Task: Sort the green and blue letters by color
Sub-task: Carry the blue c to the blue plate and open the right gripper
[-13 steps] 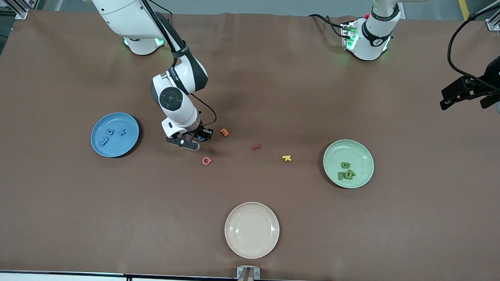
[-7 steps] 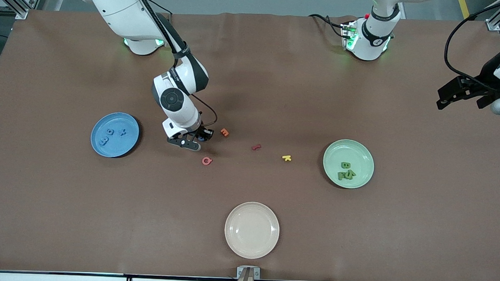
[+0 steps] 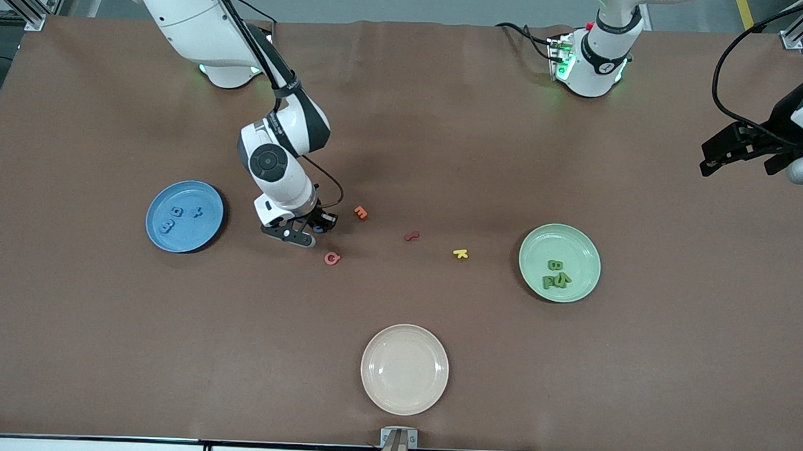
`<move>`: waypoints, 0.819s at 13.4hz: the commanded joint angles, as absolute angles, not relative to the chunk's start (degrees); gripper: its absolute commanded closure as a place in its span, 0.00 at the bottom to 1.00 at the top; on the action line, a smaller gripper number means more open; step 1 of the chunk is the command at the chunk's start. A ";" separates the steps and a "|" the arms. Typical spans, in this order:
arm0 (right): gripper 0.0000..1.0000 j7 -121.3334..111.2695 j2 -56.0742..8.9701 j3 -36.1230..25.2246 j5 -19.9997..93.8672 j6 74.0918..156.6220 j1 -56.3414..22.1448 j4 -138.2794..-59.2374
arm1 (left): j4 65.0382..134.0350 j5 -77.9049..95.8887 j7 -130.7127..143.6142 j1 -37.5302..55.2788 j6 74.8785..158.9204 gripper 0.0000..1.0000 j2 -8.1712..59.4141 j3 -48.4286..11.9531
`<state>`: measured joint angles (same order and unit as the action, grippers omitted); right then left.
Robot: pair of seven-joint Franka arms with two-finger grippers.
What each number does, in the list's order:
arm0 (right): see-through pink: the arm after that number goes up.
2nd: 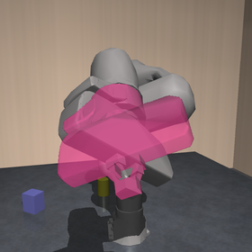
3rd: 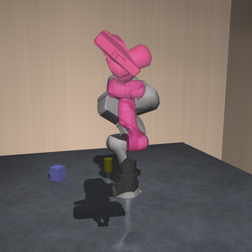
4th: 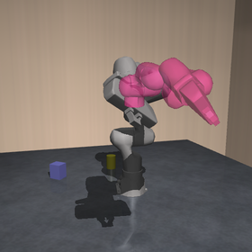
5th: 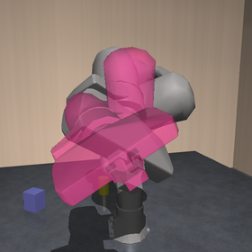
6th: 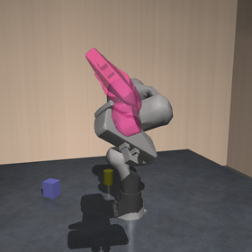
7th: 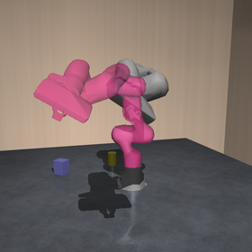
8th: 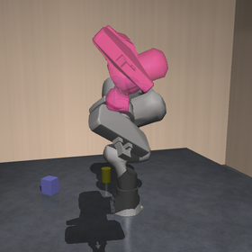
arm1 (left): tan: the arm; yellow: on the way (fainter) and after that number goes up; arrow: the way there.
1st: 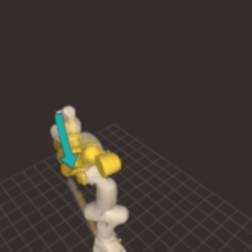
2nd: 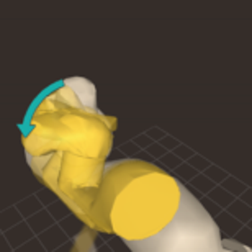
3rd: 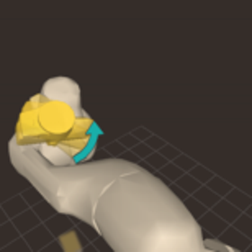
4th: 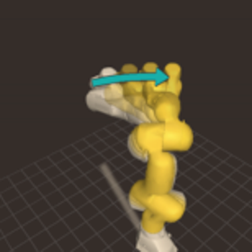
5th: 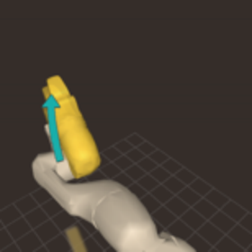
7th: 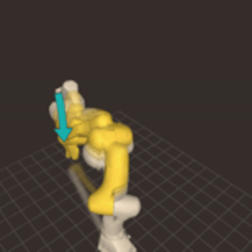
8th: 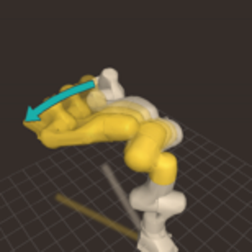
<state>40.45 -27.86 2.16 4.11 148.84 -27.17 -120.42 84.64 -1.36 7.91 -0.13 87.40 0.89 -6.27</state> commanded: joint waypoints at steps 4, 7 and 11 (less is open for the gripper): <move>0.94 22.45 -23.56 2.28 3.60 141.43 -16.99 -120.50 | 85.08 -1.23 7.82 -0.44 88.07 0.00 0.35 -6.59; 0.94 8.84 -21.89 2.29 3.60 139.14 -9.43 -120.76 | 85.08 -1.23 7.91 -0.53 88.07 0.00 0.26 -6.59; 0.93 -9.01 -19.77 2.29 3.60 137.55 -0.72 -122.96 | 85.17 -1.14 7.91 -0.61 87.89 0.00 0.26 -6.59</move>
<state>-2.95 -21.96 1.15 4.08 137.98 -4.06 -120.50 84.64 -1.36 7.92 -0.19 87.57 0.90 -6.28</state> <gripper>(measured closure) 0.656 0.000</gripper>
